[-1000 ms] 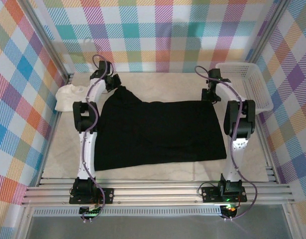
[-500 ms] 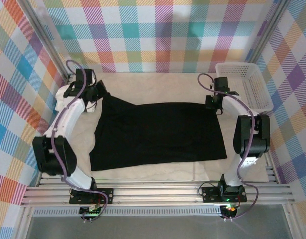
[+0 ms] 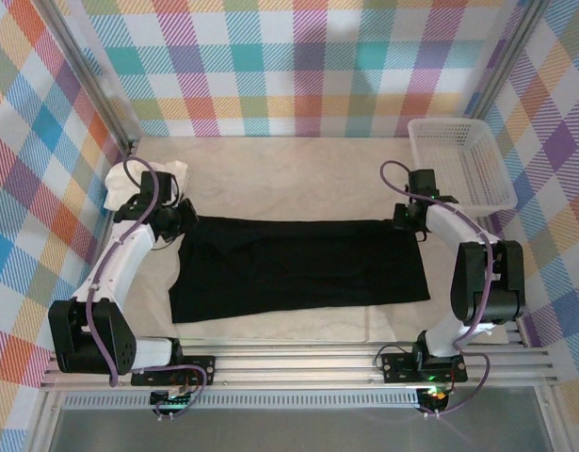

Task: Fold the inside-out t-shirt

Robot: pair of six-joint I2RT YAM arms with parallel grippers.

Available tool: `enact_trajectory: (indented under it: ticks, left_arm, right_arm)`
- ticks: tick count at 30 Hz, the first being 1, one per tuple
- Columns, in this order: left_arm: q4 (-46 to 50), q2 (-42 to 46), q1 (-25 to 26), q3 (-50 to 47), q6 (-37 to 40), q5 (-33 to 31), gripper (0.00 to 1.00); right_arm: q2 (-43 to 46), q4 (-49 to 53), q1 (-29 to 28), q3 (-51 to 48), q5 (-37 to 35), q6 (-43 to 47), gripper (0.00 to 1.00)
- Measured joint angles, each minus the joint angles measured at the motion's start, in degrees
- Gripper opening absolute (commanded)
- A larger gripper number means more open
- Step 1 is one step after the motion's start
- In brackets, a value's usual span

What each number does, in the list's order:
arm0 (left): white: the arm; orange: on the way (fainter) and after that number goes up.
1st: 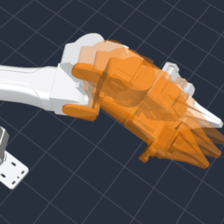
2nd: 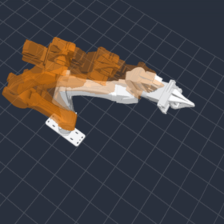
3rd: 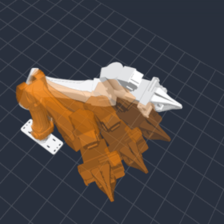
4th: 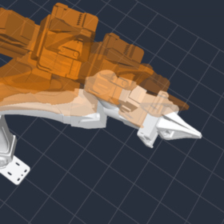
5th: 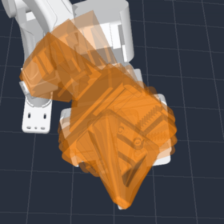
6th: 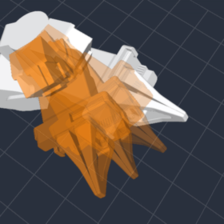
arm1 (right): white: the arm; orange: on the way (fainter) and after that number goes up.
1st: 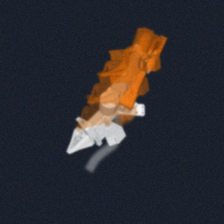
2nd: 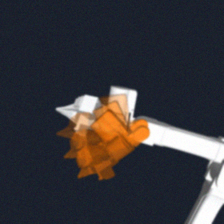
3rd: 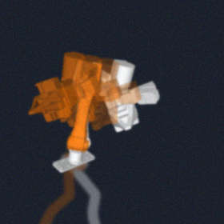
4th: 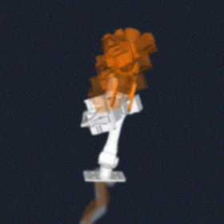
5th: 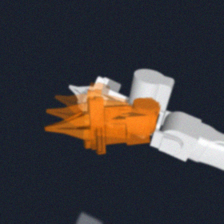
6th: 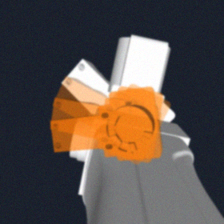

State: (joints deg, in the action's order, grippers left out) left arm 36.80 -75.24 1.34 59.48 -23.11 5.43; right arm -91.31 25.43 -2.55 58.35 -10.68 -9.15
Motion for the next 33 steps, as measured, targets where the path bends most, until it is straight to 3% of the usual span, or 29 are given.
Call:
enact_trajectory:
  ticks: [16,21,26,29,33]
  left_arm:
    - [3.82,6.86,0.0,-6.64,0.24,2.25,0.0]
    - [3.65,9.46,0.0,-12.57,-0.46,4.02,0.0]
    - [3.96,10.03,0.0,-15.02,-1.75,5.7,0.0]
    - [3.37,10.23,0.0,-14.99,-2.34,6.78,0.0]
    - [3.28,9.57,0.0,-14.75,-2.62,8.28,0.0]
  right_arm:
    - [5.51,5.86,0.0,-4.63,1.27,-2.58,0.07]
    - [5.66,5.95,0.02,-6.58,0.61,-3.63,0.18]
    - [8.5,5.84,-1.07,-7.43,-0.79,-3.72,0.43]
    - [14.21,3.23,-5.03,-8.35,0.15,-2.12,0.49]
    - [17.86,-5.4,-18.64,-8.81,5.42,2.14,0.57]
